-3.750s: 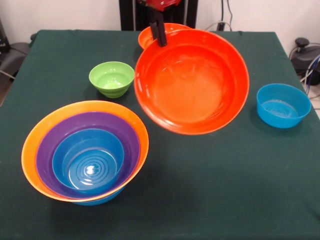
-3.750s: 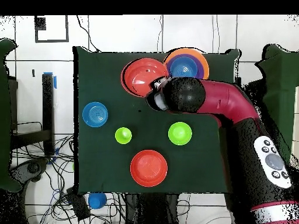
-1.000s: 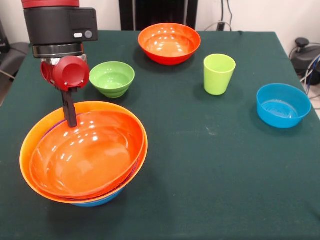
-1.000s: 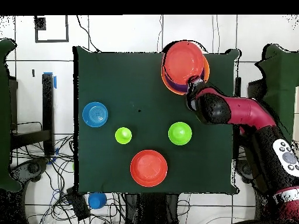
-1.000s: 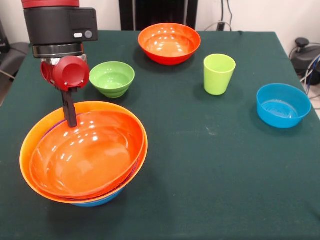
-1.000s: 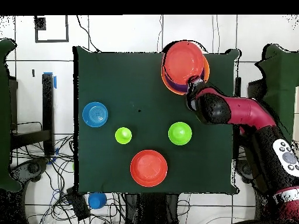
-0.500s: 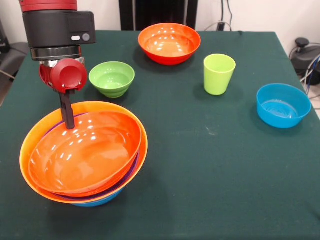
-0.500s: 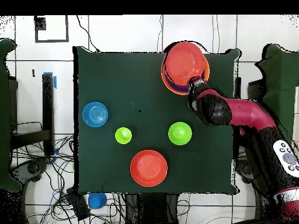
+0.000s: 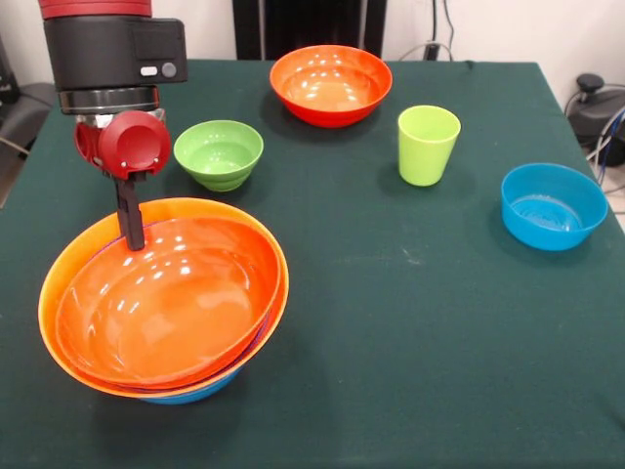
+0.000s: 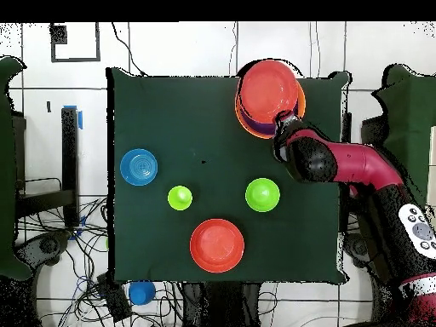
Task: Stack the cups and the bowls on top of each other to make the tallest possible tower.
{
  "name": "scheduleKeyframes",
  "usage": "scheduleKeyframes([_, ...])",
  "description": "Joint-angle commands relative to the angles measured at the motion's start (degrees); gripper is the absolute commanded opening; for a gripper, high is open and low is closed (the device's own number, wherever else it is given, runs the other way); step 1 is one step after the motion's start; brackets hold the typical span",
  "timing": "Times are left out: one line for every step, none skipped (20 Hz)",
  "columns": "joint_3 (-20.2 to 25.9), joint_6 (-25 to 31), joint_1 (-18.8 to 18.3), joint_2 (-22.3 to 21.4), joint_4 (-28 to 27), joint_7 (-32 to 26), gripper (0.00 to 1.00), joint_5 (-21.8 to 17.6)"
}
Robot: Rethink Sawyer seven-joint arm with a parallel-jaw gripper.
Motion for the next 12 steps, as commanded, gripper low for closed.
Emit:
scheduleKeyframes([-1.1,6.8,3.3,-2.9,1.3,-12.6,0.0,-3.2])
scheduleKeyframes([-1.1,7.3,3.4,-3.2,1.3,-12.8,0.0,-3.1])
scheduleKeyframes([-0.9,8.0,3.4,-3.3,1.1,-13.2,0.0,-2.8])
scheduleKeyframes([-1.0,8.6,3.5,-3.6,1.1,-13.3,0.0,-2.6])
scheduleKeyframes([-0.9,9.1,3.6,-4.5,1.4,-13.3,0.0,-2.3])
scheduleKeyframes([-1.1,9.4,3.8,-5.2,1.6,-13.2,0.0,-2.2])
scheduleKeyframes([-1.1,9.9,3.9,-5.8,1.8,-13.3,0.0,-1.9])
scheduleKeyframes([-1.0,10.4,3.9,-6.3,1.9,-13.4,0.0,-1.6])
scheduleKeyframes([-0.8,10.9,3.8,-7.1,2.3,-13.4,0.0,-1.3])
scheduleKeyframes([-0.5,11.2,3.7,-7.3,2.4,-13.6,0.0,-1.1])
scheduleKeyframes([-0.5,11.3,3.7,-7.2,2.3,-13.6,0.0,-1.1])
scheduleKeyframes([-0.4,11.4,3.6,-7.1,2.3,-13.6,0.0,-1.0])
